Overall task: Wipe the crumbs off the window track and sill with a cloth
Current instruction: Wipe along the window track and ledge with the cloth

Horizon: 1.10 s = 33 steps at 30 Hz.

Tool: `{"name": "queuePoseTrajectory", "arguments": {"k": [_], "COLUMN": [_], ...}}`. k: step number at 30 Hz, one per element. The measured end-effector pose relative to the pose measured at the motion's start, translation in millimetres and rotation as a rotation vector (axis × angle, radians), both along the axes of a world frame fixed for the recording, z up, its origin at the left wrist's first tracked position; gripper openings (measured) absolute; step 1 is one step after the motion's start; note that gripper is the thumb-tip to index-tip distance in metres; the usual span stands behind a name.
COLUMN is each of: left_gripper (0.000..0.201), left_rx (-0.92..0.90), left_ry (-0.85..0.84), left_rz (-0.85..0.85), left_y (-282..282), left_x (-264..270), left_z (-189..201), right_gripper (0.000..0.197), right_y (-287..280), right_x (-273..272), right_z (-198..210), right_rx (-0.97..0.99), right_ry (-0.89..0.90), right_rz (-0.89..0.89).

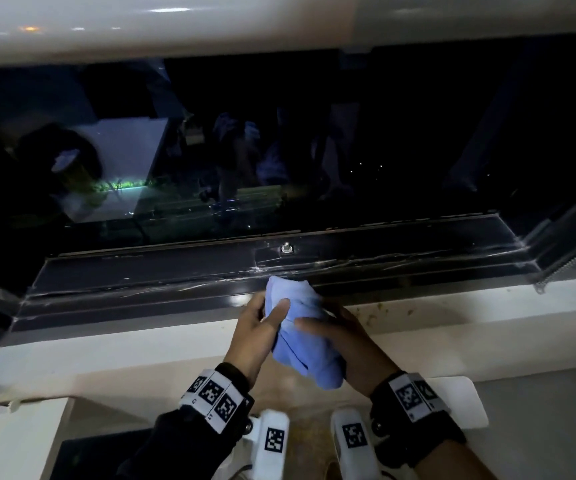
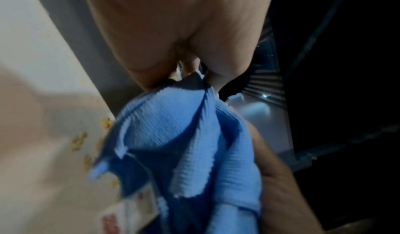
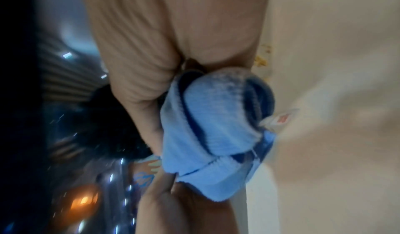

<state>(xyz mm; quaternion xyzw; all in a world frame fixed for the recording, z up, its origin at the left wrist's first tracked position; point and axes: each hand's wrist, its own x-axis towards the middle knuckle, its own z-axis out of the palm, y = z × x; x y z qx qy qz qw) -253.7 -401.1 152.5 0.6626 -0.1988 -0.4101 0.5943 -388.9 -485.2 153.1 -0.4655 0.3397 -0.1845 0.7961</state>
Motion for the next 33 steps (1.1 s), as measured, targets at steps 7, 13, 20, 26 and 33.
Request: {"name": "queuePoseTrajectory", "arguments": {"k": [7, 13, 20, 26, 33], "left_gripper": [0.022, 0.026, 0.013, 0.015, 0.046], "left_rx": [0.089, 0.035, -0.029, -0.03, 0.07], "left_ry": [-0.318, -0.58, -0.455, -0.872, -1.379], "left_rz": [0.064, 0.119, -0.024, -0.151, -0.039], "left_y": [-7, -12, -18, -29, -63], "left_x": [-5, 3, -2, 11, 28], "left_z": [-6, 4, 8, 8, 20], "right_gripper": [0.048, 0.022, 0.038, 0.04, 0.031], "right_y": [10, 4, 3, -11, -53], "right_x": [1, 9, 12, -2, -58], "right_z": [-15, -12, 1, -15, -31], "right_rx": [-0.244, -0.625, -0.541, -0.707, -0.711], "right_ry": [0.231, 0.457, 0.314, 0.237, 0.514], "right_rz": [0.033, -0.178, -0.053, -0.05, -0.573]}}
